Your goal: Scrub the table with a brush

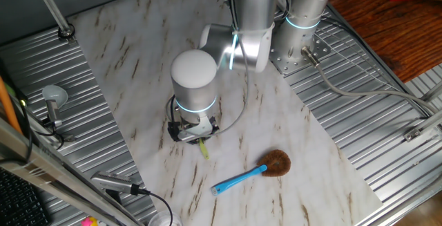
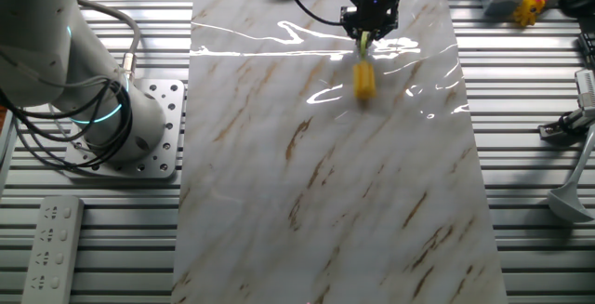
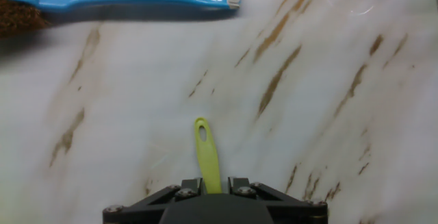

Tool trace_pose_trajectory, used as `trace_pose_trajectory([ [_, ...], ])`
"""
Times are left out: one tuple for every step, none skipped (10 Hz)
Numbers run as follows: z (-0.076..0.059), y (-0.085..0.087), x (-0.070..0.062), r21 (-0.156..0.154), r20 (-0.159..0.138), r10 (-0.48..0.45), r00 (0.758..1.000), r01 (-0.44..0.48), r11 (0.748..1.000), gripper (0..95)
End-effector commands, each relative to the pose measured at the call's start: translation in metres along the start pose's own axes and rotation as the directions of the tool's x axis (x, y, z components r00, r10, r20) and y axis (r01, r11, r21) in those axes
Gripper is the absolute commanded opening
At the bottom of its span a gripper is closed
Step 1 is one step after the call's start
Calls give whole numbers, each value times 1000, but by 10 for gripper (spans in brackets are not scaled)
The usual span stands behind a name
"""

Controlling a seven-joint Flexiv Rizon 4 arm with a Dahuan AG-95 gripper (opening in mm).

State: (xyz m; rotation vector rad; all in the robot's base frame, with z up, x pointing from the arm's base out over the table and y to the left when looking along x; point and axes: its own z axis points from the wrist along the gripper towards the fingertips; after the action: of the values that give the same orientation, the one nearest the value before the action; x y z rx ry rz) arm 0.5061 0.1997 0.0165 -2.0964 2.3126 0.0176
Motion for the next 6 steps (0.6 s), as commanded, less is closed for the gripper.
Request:
trace_pose_trajectory([
  [-5, 1, 7, -1, 24, -11, 1000, 11, 1000, 0],
  [-7, 0, 11, -1, 33, -16, 999, 17, 1000, 0],
  [-9, 0, 16, -1, 33, -23, 999, 23, 1000, 0],
  [-12, -1, 23, 0, 36, -38, 999, 38, 999, 0],
  [-14, -1, 26, 0, 37, -48, 998, 48, 999, 0],
  [-16, -1, 33, 1, 37, -64, 997, 64, 998, 0],
])
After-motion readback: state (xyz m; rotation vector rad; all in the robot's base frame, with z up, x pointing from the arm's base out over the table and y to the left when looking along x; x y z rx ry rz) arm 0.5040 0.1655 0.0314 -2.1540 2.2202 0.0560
